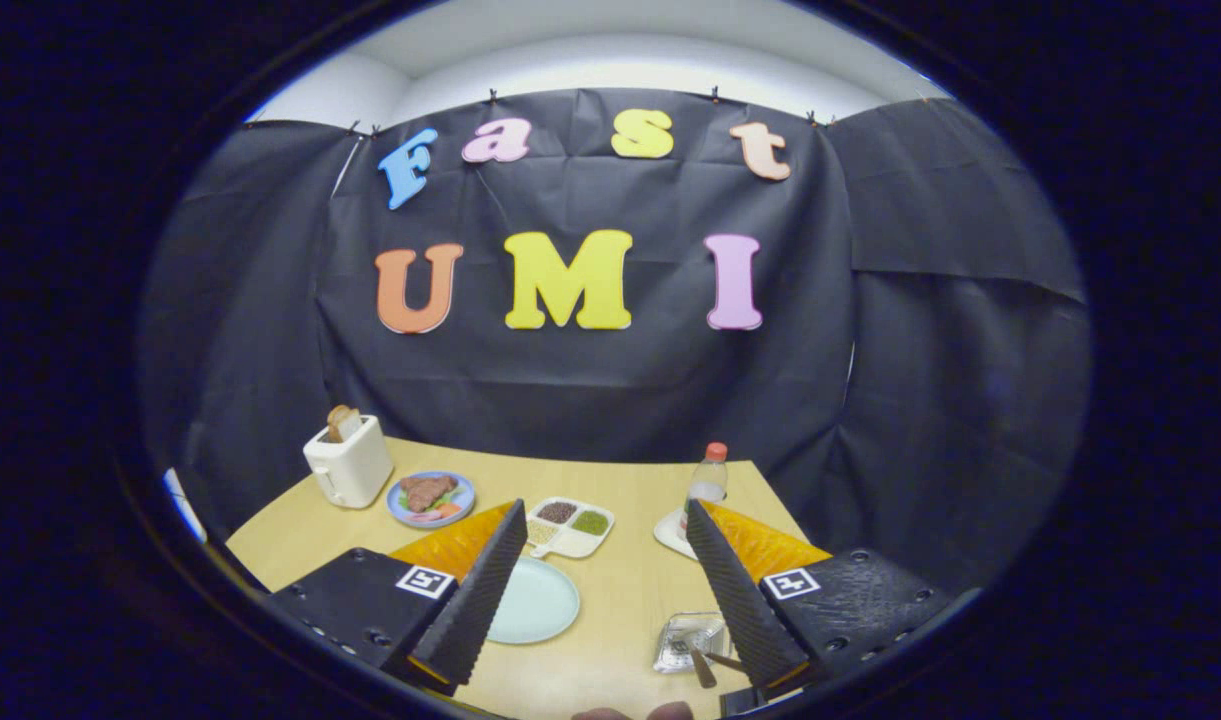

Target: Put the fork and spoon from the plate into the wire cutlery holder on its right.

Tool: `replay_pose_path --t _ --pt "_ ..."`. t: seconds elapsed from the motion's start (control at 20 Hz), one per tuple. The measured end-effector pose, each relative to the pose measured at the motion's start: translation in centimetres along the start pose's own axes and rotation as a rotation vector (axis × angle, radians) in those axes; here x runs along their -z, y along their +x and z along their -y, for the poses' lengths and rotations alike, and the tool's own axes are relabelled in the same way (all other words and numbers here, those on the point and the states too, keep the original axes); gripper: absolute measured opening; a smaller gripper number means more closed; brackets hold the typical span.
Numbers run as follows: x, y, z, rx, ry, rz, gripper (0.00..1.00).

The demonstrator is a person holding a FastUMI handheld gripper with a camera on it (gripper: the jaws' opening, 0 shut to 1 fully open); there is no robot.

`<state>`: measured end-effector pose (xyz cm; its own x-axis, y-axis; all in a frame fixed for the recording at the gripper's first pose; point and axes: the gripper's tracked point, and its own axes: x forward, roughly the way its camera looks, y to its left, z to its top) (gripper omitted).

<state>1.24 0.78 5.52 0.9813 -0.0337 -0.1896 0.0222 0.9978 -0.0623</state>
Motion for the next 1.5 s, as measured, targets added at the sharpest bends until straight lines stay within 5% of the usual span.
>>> replay_pose_path --t 0.35,1.5 --pt "-0.9 -5.0 -0.7 0.058 0.018 0.332 0.96" --pt "3.0 -5.5 -4.7 0.020 0.041 0.362 0.96"
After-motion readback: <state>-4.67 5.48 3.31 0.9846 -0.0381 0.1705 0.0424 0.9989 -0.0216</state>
